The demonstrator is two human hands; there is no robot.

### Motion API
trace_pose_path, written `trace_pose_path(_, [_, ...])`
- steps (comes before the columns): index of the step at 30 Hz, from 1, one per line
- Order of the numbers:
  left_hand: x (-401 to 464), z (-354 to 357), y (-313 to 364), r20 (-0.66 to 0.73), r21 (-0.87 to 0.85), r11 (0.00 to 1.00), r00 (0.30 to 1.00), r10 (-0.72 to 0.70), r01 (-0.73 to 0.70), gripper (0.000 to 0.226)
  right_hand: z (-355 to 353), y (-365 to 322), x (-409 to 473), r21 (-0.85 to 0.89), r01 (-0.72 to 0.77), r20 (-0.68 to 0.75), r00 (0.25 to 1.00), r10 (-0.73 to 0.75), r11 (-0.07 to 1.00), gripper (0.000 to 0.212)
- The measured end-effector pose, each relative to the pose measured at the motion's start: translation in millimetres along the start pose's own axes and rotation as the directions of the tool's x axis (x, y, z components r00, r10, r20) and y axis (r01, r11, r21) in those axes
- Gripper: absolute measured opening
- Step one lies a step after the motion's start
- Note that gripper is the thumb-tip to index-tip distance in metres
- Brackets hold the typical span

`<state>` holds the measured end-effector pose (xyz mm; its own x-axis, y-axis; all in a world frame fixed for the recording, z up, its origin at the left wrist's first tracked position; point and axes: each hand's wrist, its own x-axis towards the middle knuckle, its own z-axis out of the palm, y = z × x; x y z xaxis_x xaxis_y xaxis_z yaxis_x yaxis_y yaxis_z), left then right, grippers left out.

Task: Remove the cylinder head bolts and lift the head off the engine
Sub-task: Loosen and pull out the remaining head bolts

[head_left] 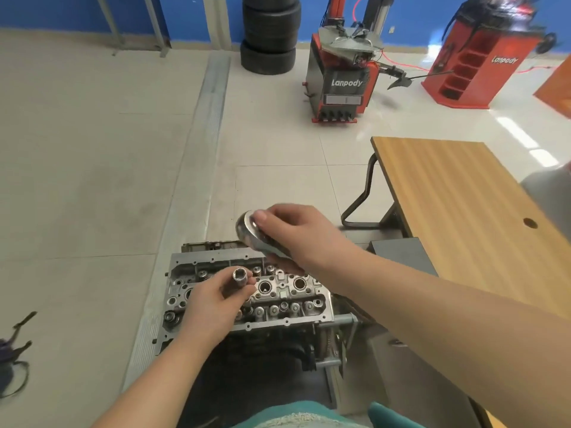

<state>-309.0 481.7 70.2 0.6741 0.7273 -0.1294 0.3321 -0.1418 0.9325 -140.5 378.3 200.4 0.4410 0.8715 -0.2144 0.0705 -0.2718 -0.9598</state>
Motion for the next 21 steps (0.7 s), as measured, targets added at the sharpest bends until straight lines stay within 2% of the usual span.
trace_pose_path(2, [-1,-1,-1,-0.042,-0.032,0.999,0.999,-0.014,0.013,0.035,-25,6,-10,0.044,0.035,0.010,0.999,-0.036,0.998,0.031])
trace_pose_path(3, [-1,-2,-1,-0.058,-0.036,0.999,0.998,-0.022,0.020,0.034,-38,15,-15,0.026,0.007,-0.001,1.000,-0.007,1.000,0.030])
trace_pose_path(8, [-5,3,2,-0.080,0.031,0.999,0.997,-0.025,0.027,0.028,-111,102,-26,-0.134,-0.249,-0.172,0.959,0.225,0.959,0.016])
trace_pose_path(10, [-7,5,2,-0.108,0.065,0.997,0.994,-0.026,0.033,0.023,-142,141,-25,-0.238,-0.302,-0.221,0.942,0.251,0.923,0.031])
trace_pose_path(14, [-10,10,-1,-0.166,0.095,0.994,0.985,-0.037,0.054,0.015,-190,199,-9,-0.512,-0.396,-0.393,0.897,0.202,0.762,0.066])
trace_pose_path(18, [-12,13,-2,-0.183,0.179,0.982,0.983,-0.020,0.054,0.017,-215,241,11,-0.723,-0.420,-0.435,0.894,0.111,0.549,0.066])
trace_pose_path(21, [-13,14,-1,-0.211,0.182,0.980,0.977,-0.037,0.076,0.017,-229,264,20,-0.763,-0.422,-0.426,0.898,0.111,0.489,0.061])
